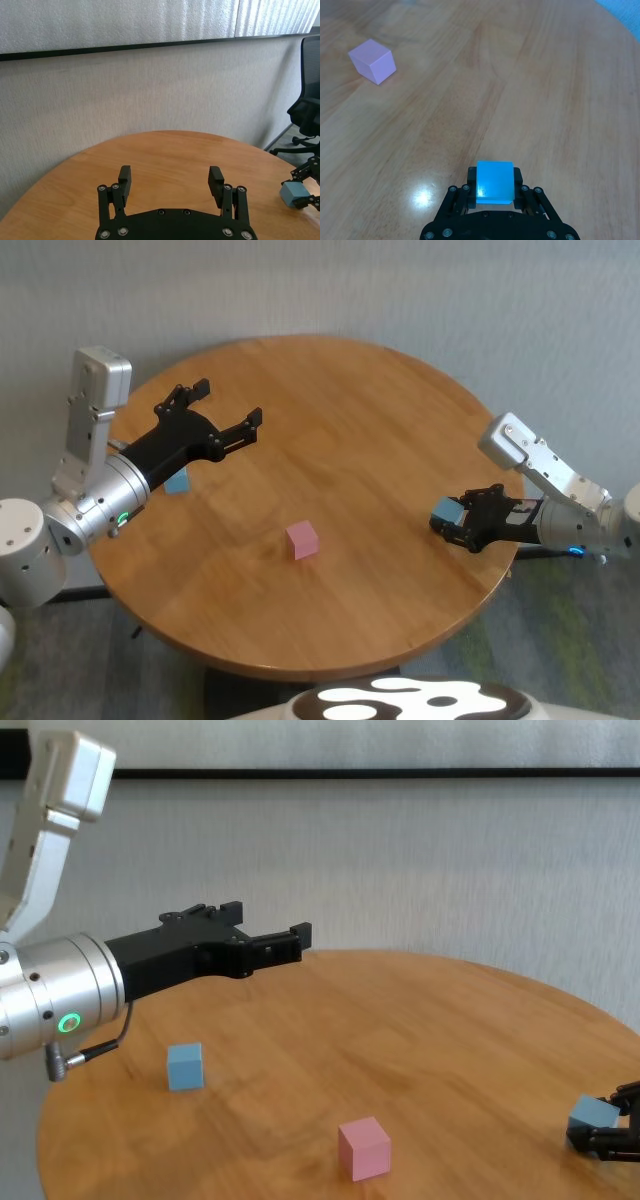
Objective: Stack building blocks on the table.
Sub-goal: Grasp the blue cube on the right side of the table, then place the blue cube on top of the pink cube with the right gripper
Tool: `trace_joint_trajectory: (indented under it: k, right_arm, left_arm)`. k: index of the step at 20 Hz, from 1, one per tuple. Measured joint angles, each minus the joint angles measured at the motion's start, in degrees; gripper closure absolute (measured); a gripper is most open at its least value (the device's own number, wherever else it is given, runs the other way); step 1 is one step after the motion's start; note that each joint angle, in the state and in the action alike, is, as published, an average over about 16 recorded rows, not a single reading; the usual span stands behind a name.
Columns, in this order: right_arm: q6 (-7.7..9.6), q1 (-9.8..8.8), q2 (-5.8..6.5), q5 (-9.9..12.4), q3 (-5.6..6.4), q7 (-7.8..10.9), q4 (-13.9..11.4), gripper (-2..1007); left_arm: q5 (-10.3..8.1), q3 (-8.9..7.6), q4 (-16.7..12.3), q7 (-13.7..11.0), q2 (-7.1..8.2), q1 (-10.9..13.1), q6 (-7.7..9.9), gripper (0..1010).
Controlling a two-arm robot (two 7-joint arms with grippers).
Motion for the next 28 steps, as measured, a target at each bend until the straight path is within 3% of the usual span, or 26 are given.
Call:
trace_joint_trajectory:
  k: [8, 15, 22, 28]
  right_arm:
    - [0.43, -0.5, -0.06, 0.45, 0.45, -0.15, -1.24, 645]
    - [2.3, -2.11, -0.4, 1.86, 1.29, -1.1, -4.88, 645]
    - [6.61, -4.67, -1.52, 3.92, 2.18, -4.0, -10.72, 645]
    - [12.87, -6.39, -3.87, 5.47, 2.51, -7.91, -16.32, 645]
  left_arm:
    - [0.5, -0.25, -0.28, 0.65, -0.05, 0.19, 0.21, 10]
    - [1.82, -1.38, -1.28, 2.86, -0.37, 1.11, 1.04, 10]
    - [3.0, -2.63, -2.07, 4.55, -0.89, 1.98, 1.82, 10]
    - [3.31, -3.06, -2.11, 4.64, -1.16, 2.16, 2.05, 10]
